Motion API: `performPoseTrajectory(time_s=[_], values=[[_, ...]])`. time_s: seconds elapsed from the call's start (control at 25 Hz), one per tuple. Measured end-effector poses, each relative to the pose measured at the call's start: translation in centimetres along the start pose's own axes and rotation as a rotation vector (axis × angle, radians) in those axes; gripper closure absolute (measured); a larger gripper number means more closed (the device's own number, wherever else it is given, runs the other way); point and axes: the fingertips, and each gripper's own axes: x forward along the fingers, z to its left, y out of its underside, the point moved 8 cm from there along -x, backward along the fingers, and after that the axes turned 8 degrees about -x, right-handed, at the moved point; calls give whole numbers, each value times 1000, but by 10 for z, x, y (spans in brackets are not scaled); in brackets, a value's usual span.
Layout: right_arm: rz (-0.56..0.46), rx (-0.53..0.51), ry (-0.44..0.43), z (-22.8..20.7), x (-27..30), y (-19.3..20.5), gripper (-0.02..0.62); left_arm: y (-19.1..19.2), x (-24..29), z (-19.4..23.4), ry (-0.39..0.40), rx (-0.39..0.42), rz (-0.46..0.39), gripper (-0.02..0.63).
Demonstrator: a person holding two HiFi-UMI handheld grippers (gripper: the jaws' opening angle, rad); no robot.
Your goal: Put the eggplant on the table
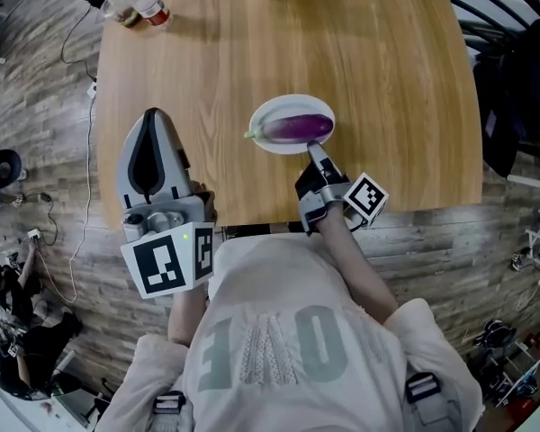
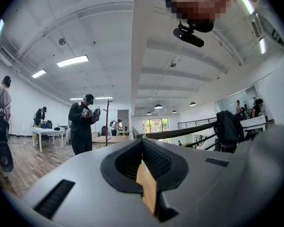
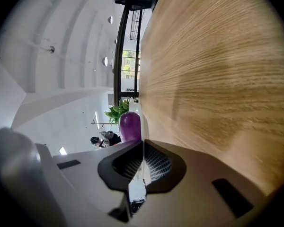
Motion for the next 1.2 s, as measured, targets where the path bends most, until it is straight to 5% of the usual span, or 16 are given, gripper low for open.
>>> performPoseTrajectory(time_s=[1.2], values=[[-3, 31, 122, -44, 13, 2, 571, 31, -3, 1, -16, 0, 122, 598]])
